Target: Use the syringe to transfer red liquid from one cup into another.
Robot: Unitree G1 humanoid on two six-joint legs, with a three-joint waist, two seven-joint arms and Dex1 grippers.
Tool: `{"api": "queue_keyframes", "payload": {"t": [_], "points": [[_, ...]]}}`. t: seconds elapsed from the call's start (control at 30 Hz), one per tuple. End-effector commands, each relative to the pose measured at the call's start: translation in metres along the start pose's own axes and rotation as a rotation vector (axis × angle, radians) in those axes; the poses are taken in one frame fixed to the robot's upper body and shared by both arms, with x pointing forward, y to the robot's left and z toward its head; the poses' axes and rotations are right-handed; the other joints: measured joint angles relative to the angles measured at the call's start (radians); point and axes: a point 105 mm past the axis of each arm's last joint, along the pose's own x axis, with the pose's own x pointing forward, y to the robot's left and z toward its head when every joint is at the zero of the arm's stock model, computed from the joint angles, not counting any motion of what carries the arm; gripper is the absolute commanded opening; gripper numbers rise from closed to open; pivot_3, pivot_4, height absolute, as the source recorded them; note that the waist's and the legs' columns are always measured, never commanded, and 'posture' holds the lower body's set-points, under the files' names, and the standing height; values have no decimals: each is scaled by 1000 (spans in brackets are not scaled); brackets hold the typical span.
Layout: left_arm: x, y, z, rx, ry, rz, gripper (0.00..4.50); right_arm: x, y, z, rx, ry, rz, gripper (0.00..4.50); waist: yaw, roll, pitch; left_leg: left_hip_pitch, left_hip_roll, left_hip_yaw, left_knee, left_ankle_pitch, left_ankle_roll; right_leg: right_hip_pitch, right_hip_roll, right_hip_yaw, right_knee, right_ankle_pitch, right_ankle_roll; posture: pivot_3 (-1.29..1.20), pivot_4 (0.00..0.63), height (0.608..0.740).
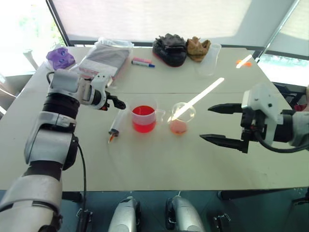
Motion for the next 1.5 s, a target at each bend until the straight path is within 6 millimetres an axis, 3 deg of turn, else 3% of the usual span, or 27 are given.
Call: {"api": "queue_keyframes", "payload": {"t": [0.03, 0.2, 0.5, 0.87, 0.9, 0.97, 1.23, 1.5], "points": [[-14, -6, 15, -6, -43, -23, 4500, -4, 0, 10, -48, -31, -26, 4437, 0, 0, 0, 0, 0, 0, 0, 0, 0, 0, 0, 0, 0, 0, 0, 0, 150, 740], [-13, -16, 15, 11, -30, -43, 4500, -2, 0, 11, -45, -34, -27, 4437, 2, 0, 0, 0, 0, 0, 0, 0, 0, 0, 0, 0, 1, 0, 0, 0, 150, 740], [11, -19, -7, 4, 40, -37, 4500, -1, -2, 11, -50, -36, -27, 4437, 2, 0, 0, 0, 0, 0, 0, 0, 0, 0, 0, 0, 1, 0, 1, 0, 150, 740], [32, -6, -28, -3, 99, 30, 4500, -2, -3, 12, -49, -44, -57, 4437, 2, 0, 0, 1, 0, 0, 0, 0, 0, 0, 0, 0, 1, 0, 1, 0, 150, 740], [33, -5, -29, -1, 100, 32, 3954, -2, -3, 11, -47, -44, -59, 4500, 2, 0, 0, 1, 0, 0, 0, 0, 0, 1, 0, 0, 2, 0, 1, 0, 150, 740], [35, -4, -32, -1, 105, 35, 3443, -1, -3, 11, -46, -44, -63, 4500, 1, 0, 0, 1, 0, 0, 1, 0, 0, 1, 0, 1, 2, 0, 0, 0, 150, 740], [35, 2, -39, -19, 119, 45, 1768, -1, -6, 10, -48, -46, -71, 4500, 2, 0, -1, 1, 0, 0, 1, 0, 0, 1, -1, 1, 2, 0, 1, 0, 150, 740], [30, 3, -35, 3, 93, 43, 1623, 0, -7, 8, -47, -47, -67, 4500, 1, 0, -1, 1, 0, 0, 1, 0, 0, 1, 0, 1, 2, 0, 1, 0, 150, 740]]}}
